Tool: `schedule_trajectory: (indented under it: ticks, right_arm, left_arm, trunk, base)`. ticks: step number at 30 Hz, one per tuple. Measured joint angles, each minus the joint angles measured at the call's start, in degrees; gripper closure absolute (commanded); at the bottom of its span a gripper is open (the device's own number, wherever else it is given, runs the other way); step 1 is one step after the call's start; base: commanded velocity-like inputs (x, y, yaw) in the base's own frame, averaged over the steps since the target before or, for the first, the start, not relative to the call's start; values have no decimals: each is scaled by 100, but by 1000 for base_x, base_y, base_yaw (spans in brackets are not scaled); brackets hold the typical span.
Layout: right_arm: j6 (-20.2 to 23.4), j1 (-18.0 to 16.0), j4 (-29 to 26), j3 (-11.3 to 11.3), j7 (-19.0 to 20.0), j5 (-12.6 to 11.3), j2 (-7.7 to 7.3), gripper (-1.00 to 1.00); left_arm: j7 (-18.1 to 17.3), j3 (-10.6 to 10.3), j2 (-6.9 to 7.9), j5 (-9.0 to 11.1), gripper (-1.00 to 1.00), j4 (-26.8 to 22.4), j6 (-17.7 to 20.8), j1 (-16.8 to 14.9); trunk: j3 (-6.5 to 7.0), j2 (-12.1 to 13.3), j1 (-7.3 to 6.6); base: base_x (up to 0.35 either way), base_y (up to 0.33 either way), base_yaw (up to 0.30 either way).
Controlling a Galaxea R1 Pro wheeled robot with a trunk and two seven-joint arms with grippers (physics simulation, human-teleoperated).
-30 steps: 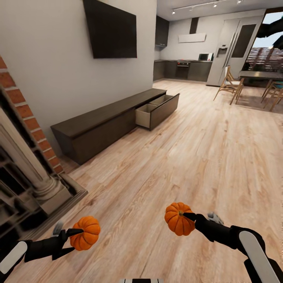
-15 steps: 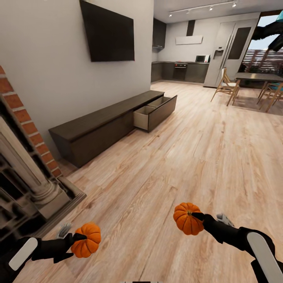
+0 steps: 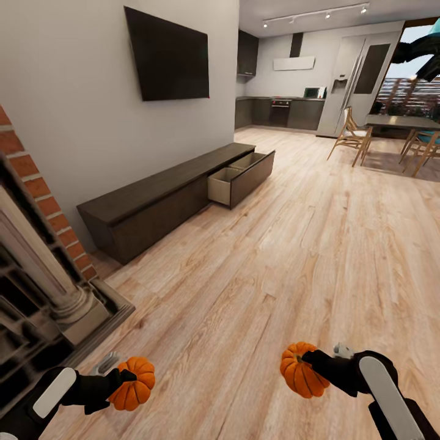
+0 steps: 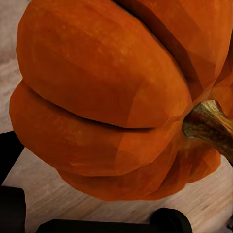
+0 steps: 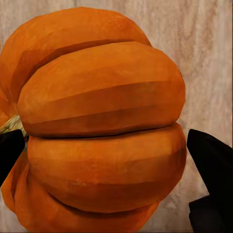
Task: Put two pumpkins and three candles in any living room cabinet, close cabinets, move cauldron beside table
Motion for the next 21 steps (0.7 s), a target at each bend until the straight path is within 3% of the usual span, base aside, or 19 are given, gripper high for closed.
schedule_trajectory:
  ticks: [2,5,7,21]
  right_arm:
    - [10,-12,-16,143,-288,-6,62,100]
    - [50,-25,-29,295,-577,-52,455,100]
    - [73,-28,-31,313,-614,-10,558,100]
    - [89,-28,-16,334,-562,-5,631,100]
  left_arm:
    - [26,0,-16,7,100,0,-14,0]
    - [45,-1,-37,2,100,0,-24,-1]
    - [49,0,-43,0,100,0,-30,-1]
    - [54,0,-59,-6,100,0,-33,-1]
  trunk:
    - [36,80,-44]
    - [89,201,-110]
    - [126,281,-154]
    - [377,842,-461]
  base:
    - [0,0,0]
    - [0,0,0]
    - [0,0,0]
    - [0,0,0]
